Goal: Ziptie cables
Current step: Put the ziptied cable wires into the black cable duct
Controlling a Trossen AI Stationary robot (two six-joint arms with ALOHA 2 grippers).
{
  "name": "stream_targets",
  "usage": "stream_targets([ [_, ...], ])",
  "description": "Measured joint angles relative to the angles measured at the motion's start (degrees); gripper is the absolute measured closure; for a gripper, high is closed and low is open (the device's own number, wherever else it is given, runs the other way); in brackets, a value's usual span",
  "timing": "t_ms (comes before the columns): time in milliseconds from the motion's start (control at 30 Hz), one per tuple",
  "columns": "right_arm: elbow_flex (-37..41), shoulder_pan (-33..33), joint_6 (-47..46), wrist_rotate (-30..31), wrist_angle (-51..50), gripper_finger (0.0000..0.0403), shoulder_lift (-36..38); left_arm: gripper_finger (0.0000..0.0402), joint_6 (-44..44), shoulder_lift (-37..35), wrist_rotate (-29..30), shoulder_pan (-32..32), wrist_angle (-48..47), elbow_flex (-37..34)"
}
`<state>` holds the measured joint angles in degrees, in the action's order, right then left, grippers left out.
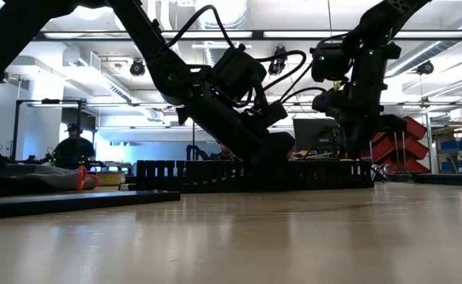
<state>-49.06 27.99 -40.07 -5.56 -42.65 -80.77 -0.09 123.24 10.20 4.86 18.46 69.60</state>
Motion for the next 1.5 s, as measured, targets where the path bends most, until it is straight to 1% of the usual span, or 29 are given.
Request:
stream_targets([
  [267, 2.0, -0.6, -0.9, 0.6, 1.3, 0.0403, 0.0, 0.0183, 0.0, 0.0, 0.0, 0.0, 0.0, 0.0],
  [500, 3.4, -1.5, -1.5, 0.5, 2.1, 0.0403, 0.0, 0.0176, -0.2, 0.0, 0.0, 0.0, 0.0, 0.0],
  [667, 3.6, -1.9, -1.5, -2.0, 2.1, 0.0403, 0.0, 0.0183, -0.4, 0.0, 0.8, 0.0, 0.0, 0.0],
  [800, 4.5, -1.9, -1.0, -3.4, 2.3, 0.0403, 0.0, 0.0180, -0.3, 0.0, 1.0, -0.1, 0.0, 0.0],
  [933, 5.2, -1.9, 0.1, -3.1, 2.3, 0.0403, 0.0, 0.0175, -0.3, 0.0, 1.0, -0.1, 0.0, 0.0],
  [1167, 5.4, -1.9, 2.1, -1.4, 2.5, 0.0400, 0.0, 0.0182, -0.4, 0.0, 1.0, -0.1, 0.0, 0.0],
  [1300, 5.2, -1.9, 2.4, -1.3, 2.3, 0.0372, 0.1, 0.0176, -0.4, 0.0, 1.1, 0.0, 0.0, 0.0],
  [1500, 3.3, -1.9, 2.6, -1.1, 0.8, 0.0298, 2.9, 0.0177, -1.0, 0.1, 1.7, 0.0, 0.0, 0.0],
])
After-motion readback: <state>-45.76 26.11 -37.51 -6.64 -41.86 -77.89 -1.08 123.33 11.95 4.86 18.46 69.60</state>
